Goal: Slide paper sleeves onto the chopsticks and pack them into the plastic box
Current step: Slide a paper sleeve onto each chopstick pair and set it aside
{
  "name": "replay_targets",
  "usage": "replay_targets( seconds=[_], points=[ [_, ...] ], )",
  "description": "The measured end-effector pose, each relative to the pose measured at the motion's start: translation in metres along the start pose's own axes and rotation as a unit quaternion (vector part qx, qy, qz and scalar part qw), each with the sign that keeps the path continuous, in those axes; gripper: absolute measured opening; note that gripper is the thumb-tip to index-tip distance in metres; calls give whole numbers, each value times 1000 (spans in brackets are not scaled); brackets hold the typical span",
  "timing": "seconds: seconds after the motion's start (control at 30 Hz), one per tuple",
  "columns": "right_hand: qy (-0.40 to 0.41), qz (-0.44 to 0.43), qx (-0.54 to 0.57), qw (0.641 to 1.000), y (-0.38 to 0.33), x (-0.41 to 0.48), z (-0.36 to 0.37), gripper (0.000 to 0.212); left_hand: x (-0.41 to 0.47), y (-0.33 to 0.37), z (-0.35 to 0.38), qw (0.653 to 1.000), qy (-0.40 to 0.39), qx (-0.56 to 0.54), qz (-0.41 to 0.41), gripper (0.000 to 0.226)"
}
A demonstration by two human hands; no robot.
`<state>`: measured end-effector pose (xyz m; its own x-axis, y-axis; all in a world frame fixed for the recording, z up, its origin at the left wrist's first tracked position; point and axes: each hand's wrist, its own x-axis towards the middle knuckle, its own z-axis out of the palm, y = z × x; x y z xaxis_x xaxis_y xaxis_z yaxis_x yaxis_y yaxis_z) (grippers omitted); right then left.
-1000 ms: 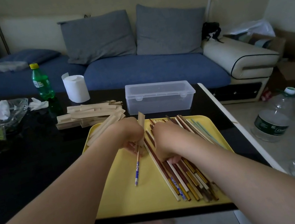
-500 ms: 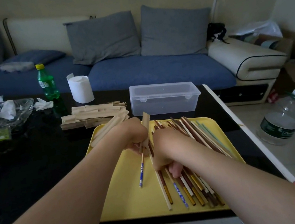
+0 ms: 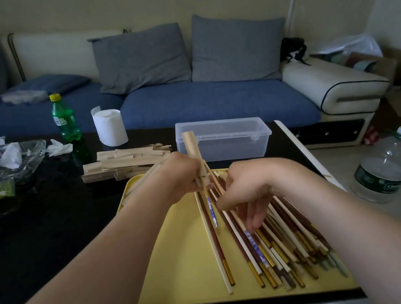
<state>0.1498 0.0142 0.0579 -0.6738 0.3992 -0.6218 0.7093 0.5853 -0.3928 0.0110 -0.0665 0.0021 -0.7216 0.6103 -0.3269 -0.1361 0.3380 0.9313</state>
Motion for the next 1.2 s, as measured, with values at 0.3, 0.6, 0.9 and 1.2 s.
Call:
replay_targets(
  seconds=[0.3,0.6,0.9,1.2],
  points=[
    [-78,9,-39,996,8,-5,-10,25,-4,-1,-1,996,1,-84,32,34],
    [-57,-14,-34,998,8,6,-4,26,-8,-1,-5,992,-19,-117,46,34],
    [106,-84,146,980,10,15,-5,22,-12,0,-3,990,-68,-111,47,32],
    [-44,-59,122,990,18,6,-13,23,-14,-1,-8,988,-40,-134,62,28]
  ],
)
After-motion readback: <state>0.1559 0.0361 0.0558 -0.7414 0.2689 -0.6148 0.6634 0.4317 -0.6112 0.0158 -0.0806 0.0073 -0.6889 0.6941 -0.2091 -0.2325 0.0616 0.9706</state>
